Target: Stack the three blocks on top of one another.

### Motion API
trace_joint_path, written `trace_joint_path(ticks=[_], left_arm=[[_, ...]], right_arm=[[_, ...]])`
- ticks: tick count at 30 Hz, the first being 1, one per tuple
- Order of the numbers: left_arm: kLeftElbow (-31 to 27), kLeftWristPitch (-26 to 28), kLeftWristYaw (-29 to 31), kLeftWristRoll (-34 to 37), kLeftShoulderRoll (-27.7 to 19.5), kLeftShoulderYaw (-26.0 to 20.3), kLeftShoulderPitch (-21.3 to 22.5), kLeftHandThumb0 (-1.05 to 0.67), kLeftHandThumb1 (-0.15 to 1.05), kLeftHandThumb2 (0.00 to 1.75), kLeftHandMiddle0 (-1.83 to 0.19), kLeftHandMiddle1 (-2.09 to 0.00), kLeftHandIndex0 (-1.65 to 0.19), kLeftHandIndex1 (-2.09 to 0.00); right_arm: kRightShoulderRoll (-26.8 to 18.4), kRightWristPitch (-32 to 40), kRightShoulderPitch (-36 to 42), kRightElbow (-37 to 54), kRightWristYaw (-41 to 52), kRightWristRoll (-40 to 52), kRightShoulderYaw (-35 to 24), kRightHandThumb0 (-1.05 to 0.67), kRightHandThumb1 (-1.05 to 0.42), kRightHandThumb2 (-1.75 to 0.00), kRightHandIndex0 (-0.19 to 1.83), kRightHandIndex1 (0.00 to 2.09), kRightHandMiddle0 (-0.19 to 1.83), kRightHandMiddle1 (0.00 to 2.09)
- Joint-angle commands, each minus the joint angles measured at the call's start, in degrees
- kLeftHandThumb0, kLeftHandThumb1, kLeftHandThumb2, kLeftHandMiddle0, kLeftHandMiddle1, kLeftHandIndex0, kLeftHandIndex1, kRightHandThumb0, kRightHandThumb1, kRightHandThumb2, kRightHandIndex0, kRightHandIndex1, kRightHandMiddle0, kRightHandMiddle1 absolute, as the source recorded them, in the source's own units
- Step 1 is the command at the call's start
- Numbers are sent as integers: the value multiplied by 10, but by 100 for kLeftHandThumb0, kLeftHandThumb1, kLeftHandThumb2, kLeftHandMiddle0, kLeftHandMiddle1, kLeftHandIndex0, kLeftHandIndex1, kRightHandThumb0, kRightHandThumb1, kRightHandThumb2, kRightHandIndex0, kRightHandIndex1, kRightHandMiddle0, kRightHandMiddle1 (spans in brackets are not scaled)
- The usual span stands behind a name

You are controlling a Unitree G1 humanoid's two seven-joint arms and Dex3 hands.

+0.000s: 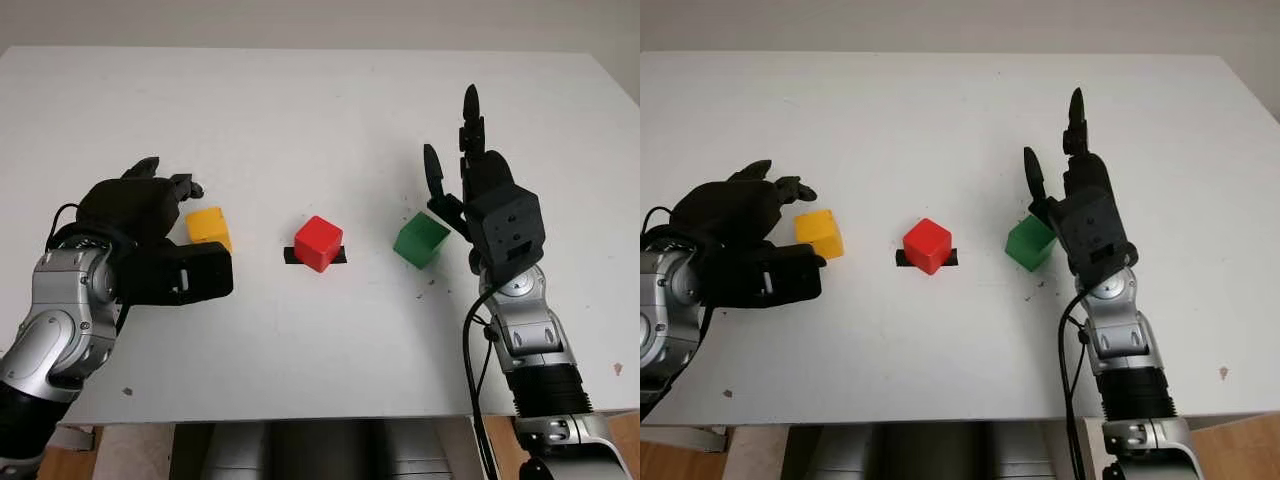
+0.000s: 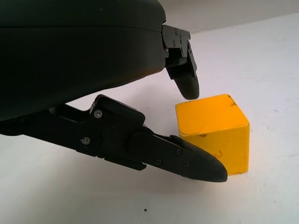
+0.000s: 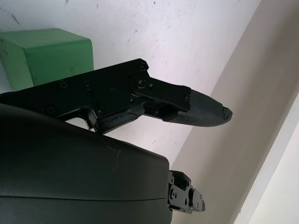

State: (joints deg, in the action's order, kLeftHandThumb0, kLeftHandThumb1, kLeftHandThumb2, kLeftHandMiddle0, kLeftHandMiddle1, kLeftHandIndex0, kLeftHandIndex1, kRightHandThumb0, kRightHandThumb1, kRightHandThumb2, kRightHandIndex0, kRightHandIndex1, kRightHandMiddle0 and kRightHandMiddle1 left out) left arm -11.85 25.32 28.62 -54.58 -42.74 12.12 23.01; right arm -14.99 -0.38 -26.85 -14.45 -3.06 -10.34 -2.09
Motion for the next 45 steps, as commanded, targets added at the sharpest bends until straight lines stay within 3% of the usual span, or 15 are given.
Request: trace_joint_path(ticks=[1, 6, 16, 24, 26, 30, 35, 42, 45], left_arm=[[0, -7, -11, -11, 6, 2, -5, -67, 104, 6, -2, -6, 12, -137], [10, -21, -24, -30, 11, 3, -9, -54, 105, 9, -10, -6, -11, -112], [21, -53, -38, 22, 29, -19, -18, -54, 105, 14, -19, -7, -4, -142], [38, -63, -49, 35, 35, -17, -22, -62, 105, 11, -18, -5, -2, -127], [42, -65, -58, 38, 40, -20, -24, -56, 105, 11, -18, -5, -5, -126], [49, -89, -111, 44, 46, -29, -34, -35, 105, 21, -25, -7, -2, -149], [35, -100, -141, 53, 49, -41, -38, -32, 105, 19, -31, -9, -7, -152], [-19, -119, -122, 76, 34, -73, -24, -38, 105, 13, -32, -7, -13, -161], [-41, -101, -69, 105, 32, -87, 4, -40, 105, 13, -30, -6, -10, -166]], right_arm=[[1, -9, 7, 12, -1, 2, -2, -64, -105, -71, -19, 1, -19, 2], [6, -8, 6, 14, 3, 14, -7, -63, -105, -69, -19, 0, -19, 2], [6, -9, 1, 14, 3, 20, -12, -66, -105, -68, -19, 0, -19, 1], [4, -6, -6, 12, -3, 17, -13, -66, -105, -66, -19, 1, -19, 4], [4, -7, -7, 11, -1, 20, -14, -66, -105, -66, -19, 1, -19, 4], [3, -9, -7, 10, -4, 17, -14, -66, -105, -65, -19, 1, -18, 3], [2, -10, -6, 9, -5, 11, -11, -65, -105, -65, -18, 2, -18, 4], [2, -14, -1, 13, -4, 1, -8, -62, -105, -64, -19, 3, -17, 5], [2, -16, -1, 10, -6, -5, -6, -61, -105, -64, -19, 3, -17, 5]])
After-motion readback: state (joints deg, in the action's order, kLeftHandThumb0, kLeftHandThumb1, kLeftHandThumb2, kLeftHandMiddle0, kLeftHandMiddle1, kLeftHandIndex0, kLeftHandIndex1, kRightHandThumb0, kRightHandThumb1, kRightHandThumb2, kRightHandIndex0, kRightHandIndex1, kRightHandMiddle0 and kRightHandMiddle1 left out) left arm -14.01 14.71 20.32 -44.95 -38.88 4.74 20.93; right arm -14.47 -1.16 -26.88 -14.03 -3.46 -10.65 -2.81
